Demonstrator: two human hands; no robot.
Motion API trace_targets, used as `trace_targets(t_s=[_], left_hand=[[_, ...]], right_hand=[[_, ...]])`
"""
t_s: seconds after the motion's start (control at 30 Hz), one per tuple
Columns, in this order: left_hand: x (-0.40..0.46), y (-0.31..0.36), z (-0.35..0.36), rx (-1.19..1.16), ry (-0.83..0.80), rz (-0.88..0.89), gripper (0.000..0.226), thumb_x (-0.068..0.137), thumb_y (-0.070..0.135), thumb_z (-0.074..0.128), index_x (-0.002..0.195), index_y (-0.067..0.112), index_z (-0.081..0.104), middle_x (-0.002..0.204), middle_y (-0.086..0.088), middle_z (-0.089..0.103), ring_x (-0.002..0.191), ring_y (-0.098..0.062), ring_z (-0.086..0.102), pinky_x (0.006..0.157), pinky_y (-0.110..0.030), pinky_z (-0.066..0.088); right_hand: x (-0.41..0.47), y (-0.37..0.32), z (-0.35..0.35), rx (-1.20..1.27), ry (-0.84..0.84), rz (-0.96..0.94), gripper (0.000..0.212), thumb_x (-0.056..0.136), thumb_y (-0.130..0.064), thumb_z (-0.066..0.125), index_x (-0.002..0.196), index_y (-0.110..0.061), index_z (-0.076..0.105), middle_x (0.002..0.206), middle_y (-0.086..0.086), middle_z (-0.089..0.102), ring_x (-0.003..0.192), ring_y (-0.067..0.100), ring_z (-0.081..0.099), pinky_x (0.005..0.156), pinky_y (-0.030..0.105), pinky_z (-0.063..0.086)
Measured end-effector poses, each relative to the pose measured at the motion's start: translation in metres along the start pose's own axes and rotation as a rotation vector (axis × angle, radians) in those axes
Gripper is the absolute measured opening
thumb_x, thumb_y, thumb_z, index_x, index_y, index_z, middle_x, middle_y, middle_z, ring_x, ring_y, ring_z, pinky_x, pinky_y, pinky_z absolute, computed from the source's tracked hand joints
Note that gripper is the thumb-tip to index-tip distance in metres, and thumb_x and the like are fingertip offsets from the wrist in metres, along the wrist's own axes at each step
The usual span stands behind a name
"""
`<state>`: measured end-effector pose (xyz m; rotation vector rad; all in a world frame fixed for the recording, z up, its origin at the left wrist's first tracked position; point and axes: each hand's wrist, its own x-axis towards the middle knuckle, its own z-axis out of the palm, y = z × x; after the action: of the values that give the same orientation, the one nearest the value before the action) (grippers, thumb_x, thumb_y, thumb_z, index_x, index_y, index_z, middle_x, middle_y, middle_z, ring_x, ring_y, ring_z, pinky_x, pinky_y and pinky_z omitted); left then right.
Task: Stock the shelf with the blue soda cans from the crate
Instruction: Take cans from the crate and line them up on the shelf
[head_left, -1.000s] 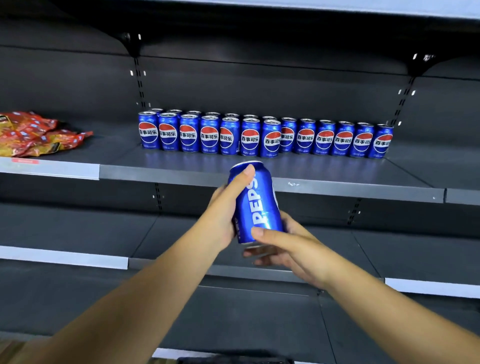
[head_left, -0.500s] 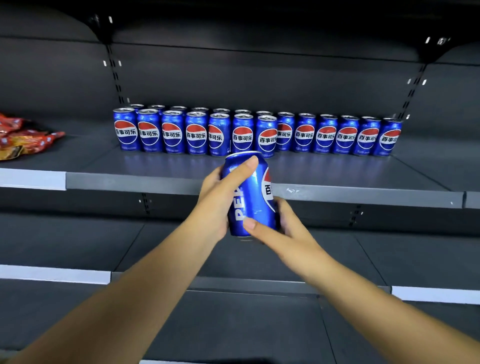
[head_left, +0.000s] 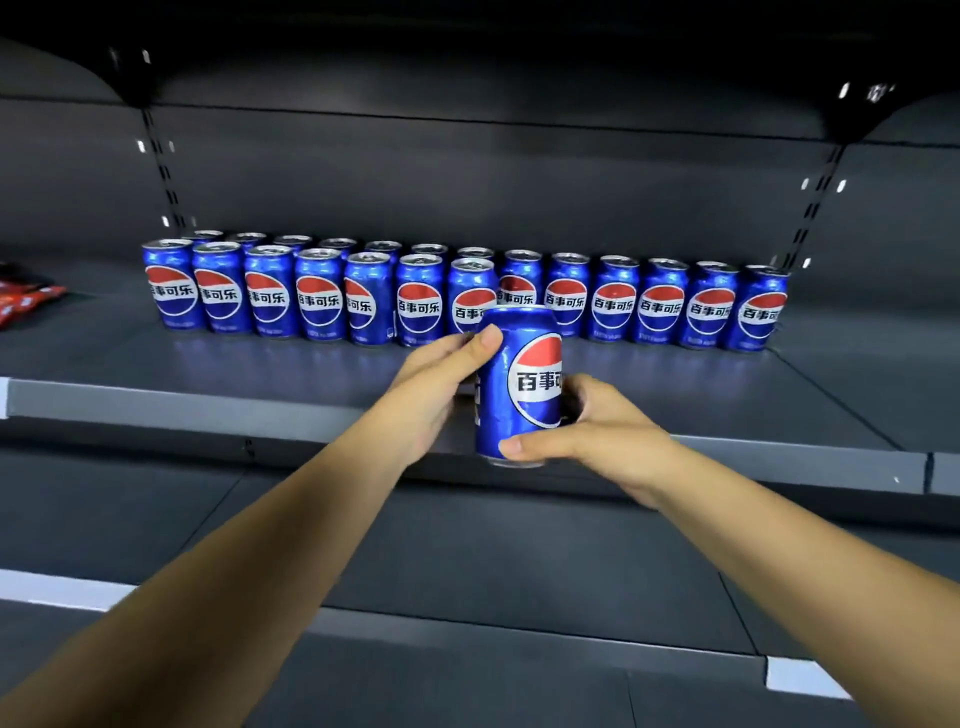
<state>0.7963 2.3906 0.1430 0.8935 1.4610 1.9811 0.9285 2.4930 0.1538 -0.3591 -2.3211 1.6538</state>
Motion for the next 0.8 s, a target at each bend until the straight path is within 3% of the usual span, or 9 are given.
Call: trace_targets(t_s=[0.1, 0.23, 0.37, 0.5, 0.6, 0.67, 0.8], left_hand=[[0.024, -0.007, 0.010, 0.099, 0.176, -0.019, 0.041, 0.076, 0.057, 0.067, 0.089, 0.018, 0.066, 0.085, 0.000, 0.070, 0.084, -0.017, 0.064, 0.087, -0.038, 0.048], [0.053, -0.027, 0.016, 0.307, 0.367, 0.016, 0.026, 0.091, 0.036, 0.058, 0.075, 0.016, 0.060, 0.069, 0.000, 0.061, 0.066, -0.008, 0.056, 0.061, -0.014, 0.044], [0.080, -0.049, 0.016, 0.490, 0.402, 0.001, 0.022, 0.091, 0.019, 0.060, 0.069, 0.018, 0.060, 0.063, 0.002, 0.062, 0.070, -0.016, 0.057, 0.077, -0.029, 0.048], [0.099, -0.058, 0.007, 0.943, 0.300, -0.013, 0.020, 0.093, 0.029, 0.054, 0.079, 0.016, 0.059, 0.063, 0.005, 0.056, 0.079, -0.021, 0.056, 0.069, -0.029, 0.043], [0.111, -0.058, -0.012, 1.272, 0.246, -0.070, 0.028, 0.093, 0.037, 0.050, 0.094, 0.013, 0.063, 0.091, -0.007, 0.064, 0.100, -0.030, 0.056, 0.086, -0.040, 0.047], [0.118, -0.059, -0.026, 1.382, 0.251, -0.098, 0.033, 0.095, 0.037, 0.048, 0.105, 0.009, 0.063, 0.111, -0.011, 0.058, 0.110, -0.030, 0.051, 0.093, -0.041, 0.044], [0.125, -0.062, -0.041, 1.449, 0.311, -0.096, 0.031, 0.094, 0.033, 0.051, 0.111, 0.010, 0.060, 0.118, -0.011, 0.050, 0.118, -0.028, 0.043, 0.096, -0.038, 0.038]], right_hand=[[0.020, 0.009, -0.025, -0.073, 0.130, 0.038, 0.058, 0.061, -0.012, 0.087, 0.110, -0.012, 0.056, 0.103, -0.002, 0.068, 0.090, 0.009, 0.066, 0.077, 0.021, 0.054], [0.046, 0.021, -0.048, -0.117, 0.206, 0.039, 0.062, 0.060, -0.015, 0.088, 0.110, -0.016, 0.051, 0.099, -0.010, 0.062, 0.083, 0.000, 0.061, 0.063, 0.010, 0.047], [0.070, 0.040, -0.057, -0.234, 0.268, 0.054, 0.065, 0.059, -0.021, 0.089, 0.108, -0.017, 0.047, 0.094, -0.014, 0.057, 0.087, 0.006, 0.058, 0.072, 0.018, 0.046], [0.090, 0.051, -0.059, -0.195, 0.285, 0.081, 0.070, 0.059, -0.019, 0.089, 0.115, -0.013, 0.046, 0.100, -0.007, 0.057, 0.094, 0.012, 0.057, 0.078, 0.022, 0.043], [0.101, 0.054, -0.058, -0.196, 0.275, 0.061, 0.068, 0.061, -0.018, 0.088, 0.110, -0.018, 0.042, 0.102, -0.009, 0.054, 0.094, 0.009, 0.054, 0.077, 0.019, 0.039], [0.110, 0.056, -0.056, -0.205, 0.273, 0.059, 0.066, 0.062, -0.017, 0.088, 0.110, -0.018, 0.041, 0.103, -0.010, 0.053, 0.094, 0.007, 0.052, 0.076, 0.016, 0.037], [0.135, 0.060, -0.050, -0.214, 0.333, 0.097, 0.072, 0.061, -0.016, 0.088, 0.117, -0.010, 0.044, 0.119, -0.001, 0.058, 0.106, 0.013, 0.054, 0.081, 0.019, 0.038]])
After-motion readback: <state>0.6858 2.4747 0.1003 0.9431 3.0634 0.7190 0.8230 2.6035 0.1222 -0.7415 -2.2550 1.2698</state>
